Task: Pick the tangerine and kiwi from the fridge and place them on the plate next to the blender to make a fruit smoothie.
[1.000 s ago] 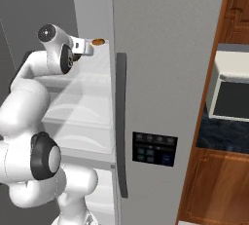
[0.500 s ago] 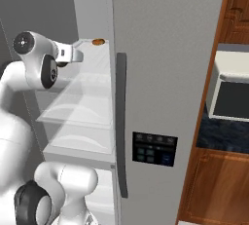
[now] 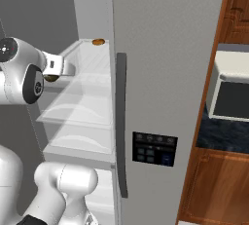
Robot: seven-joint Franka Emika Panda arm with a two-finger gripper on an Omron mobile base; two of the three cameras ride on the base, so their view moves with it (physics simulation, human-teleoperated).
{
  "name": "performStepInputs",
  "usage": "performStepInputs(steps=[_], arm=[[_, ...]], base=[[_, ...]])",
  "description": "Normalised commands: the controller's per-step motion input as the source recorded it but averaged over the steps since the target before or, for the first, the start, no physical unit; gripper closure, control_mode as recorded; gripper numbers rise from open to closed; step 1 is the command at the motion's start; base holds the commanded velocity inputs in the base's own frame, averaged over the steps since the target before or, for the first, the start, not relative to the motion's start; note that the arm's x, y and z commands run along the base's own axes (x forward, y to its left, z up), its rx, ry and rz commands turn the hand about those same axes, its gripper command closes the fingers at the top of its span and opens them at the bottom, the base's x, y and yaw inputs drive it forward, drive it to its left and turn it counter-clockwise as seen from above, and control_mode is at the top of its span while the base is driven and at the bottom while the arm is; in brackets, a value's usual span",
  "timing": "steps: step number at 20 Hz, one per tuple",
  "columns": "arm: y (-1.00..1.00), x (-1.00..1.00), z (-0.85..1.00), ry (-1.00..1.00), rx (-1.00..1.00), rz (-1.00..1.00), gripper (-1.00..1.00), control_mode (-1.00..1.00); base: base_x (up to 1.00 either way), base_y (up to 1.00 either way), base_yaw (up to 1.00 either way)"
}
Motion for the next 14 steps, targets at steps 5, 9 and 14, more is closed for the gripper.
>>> performStepInputs(steps=[5,9,14], arm=[[0.00,-0.03,0.00,0.02,0.00,0.00,1.00,1.00],[0.00,0.00,0.00,0.00,0.00,0.00,1.00,1.00],[0.00,0.00,0.00,0.00,0.00,0.00,1.00,1.00]], base=[[-0.47,0.00,-0.01],[-1.00,-0.05,-0.34],[-0.86,-0.12,-0.66]])
